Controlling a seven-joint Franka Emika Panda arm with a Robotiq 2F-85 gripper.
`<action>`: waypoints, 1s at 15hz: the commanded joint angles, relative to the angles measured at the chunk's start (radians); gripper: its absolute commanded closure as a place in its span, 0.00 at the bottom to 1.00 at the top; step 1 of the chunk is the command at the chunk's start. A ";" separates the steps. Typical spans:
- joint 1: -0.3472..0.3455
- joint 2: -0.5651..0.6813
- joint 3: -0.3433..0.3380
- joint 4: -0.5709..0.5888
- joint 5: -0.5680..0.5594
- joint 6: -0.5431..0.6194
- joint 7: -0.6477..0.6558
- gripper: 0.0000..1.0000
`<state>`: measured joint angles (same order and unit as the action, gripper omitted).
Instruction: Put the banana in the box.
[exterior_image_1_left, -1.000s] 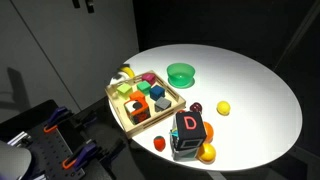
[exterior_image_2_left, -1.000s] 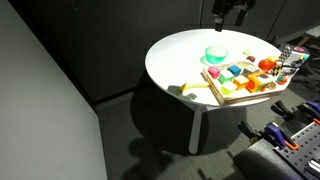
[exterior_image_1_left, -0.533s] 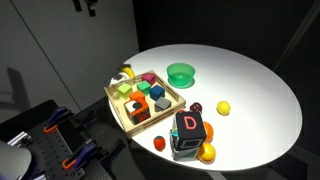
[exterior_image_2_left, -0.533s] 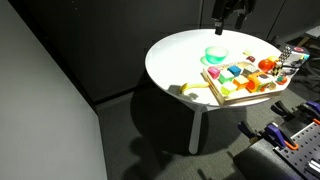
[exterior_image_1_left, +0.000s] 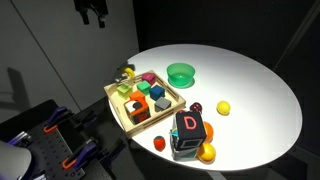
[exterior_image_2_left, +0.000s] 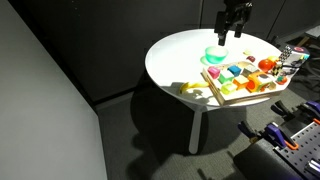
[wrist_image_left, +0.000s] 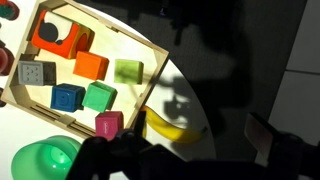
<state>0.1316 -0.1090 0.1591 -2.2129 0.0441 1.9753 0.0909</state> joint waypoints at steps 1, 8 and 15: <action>0.003 0.062 -0.008 0.050 -0.066 -0.051 -0.127 0.00; -0.001 0.137 -0.014 0.052 -0.244 -0.062 -0.318 0.00; -0.010 0.181 -0.029 0.021 -0.320 0.003 -0.519 0.00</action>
<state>0.1306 0.0586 0.1364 -2.1904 -0.2328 1.9492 -0.3429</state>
